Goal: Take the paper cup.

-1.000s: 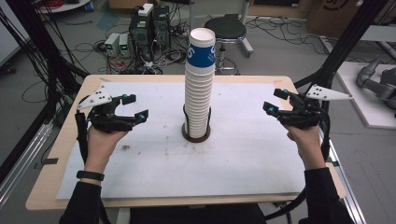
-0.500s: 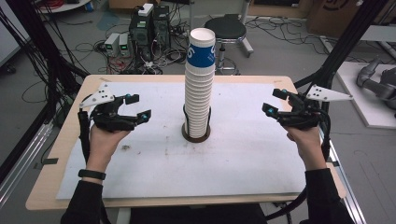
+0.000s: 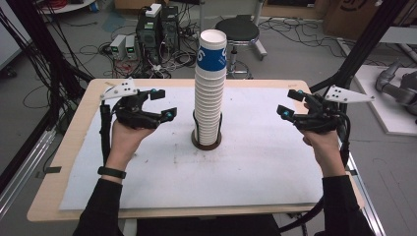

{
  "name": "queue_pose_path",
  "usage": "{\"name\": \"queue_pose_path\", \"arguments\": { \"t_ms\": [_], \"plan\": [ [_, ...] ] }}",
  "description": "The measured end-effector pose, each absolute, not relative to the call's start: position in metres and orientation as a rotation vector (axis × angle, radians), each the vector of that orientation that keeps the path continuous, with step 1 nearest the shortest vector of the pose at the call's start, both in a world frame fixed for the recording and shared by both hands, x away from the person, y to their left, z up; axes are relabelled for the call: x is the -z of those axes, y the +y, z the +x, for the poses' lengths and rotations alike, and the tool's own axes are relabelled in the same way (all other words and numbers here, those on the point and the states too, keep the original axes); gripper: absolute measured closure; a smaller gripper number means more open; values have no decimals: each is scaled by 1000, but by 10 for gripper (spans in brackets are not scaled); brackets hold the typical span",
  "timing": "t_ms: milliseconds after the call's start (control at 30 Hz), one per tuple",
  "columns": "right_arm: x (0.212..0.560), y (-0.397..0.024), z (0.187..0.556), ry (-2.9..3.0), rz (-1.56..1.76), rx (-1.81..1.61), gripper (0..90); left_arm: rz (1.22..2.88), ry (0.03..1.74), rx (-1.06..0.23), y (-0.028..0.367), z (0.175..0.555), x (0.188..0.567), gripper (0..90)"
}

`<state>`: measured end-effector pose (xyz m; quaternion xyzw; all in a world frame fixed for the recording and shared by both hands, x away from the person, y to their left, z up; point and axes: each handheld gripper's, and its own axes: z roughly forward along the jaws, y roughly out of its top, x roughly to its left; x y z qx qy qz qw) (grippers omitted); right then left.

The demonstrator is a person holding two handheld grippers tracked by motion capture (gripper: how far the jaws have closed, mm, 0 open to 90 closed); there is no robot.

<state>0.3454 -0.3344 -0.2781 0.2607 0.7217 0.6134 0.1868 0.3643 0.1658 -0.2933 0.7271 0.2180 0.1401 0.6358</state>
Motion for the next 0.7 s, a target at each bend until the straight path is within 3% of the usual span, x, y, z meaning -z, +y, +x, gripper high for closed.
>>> {"name": "queue_pose_path", "arguments": {
  "t_ms": [233,400,700],
  "plan": [
    [277,-334,346,2030,727,-1736,210,1652,475,-277,143,382,278,165],
    [277,-334,347,2026,722,-1742,209,1662,472,-277,126,395,267,73],
    [276,-335,345,2019,721,-1754,210,1663,434,-229,105,413,259,72]
  ]
}}
